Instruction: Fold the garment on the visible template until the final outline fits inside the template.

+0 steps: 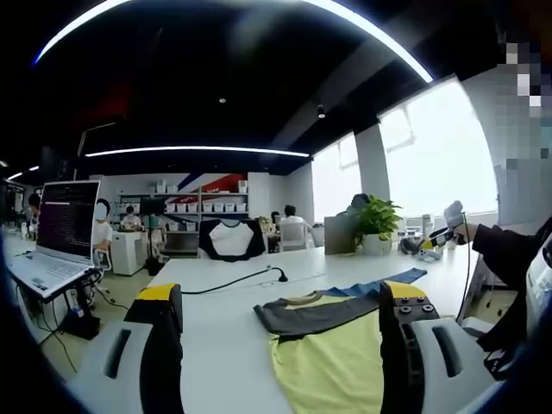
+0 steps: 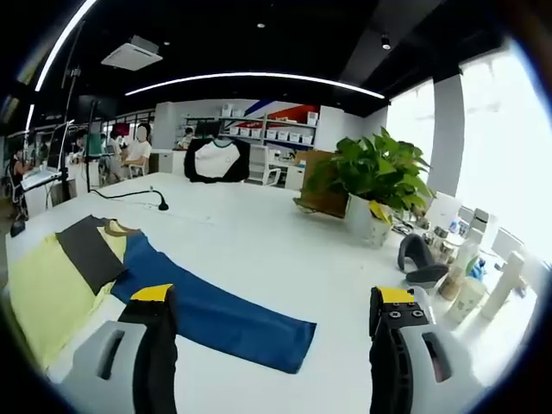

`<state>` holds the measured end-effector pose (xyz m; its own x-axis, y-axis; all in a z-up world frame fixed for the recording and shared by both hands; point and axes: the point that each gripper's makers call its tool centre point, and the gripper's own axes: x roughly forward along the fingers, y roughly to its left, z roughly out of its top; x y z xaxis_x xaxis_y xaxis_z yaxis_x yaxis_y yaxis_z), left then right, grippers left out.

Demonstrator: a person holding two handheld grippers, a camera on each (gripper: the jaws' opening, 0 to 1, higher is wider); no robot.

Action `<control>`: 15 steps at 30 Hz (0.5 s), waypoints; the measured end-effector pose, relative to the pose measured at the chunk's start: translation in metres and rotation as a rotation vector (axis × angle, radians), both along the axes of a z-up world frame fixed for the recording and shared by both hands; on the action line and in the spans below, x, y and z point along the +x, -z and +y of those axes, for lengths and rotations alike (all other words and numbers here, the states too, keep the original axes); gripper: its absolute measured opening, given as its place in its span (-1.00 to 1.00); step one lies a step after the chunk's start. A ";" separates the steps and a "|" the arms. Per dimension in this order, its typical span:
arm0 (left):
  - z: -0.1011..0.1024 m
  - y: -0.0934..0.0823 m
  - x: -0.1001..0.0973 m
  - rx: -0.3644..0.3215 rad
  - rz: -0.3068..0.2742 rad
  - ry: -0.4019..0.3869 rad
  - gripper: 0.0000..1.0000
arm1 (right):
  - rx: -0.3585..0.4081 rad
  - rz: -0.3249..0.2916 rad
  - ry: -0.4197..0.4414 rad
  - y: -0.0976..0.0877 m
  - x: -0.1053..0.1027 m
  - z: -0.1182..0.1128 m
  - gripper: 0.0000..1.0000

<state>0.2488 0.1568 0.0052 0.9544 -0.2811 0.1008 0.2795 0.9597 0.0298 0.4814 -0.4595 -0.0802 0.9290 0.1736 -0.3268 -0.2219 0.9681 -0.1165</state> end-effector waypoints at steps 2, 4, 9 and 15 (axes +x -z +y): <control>0.000 0.001 0.001 0.000 0.006 0.003 0.99 | 0.008 0.027 0.004 0.011 0.004 -0.001 0.83; 0.000 0.003 0.002 -0.003 0.011 0.003 0.99 | -0.010 0.065 0.009 0.025 0.007 -0.003 0.82; 0.003 0.004 0.003 -0.009 0.019 -0.002 0.99 | -0.033 0.107 0.043 0.049 0.015 -0.015 0.74; 0.004 0.006 0.005 -0.012 0.026 -0.004 0.99 | -0.084 0.095 0.078 0.065 0.024 -0.028 0.53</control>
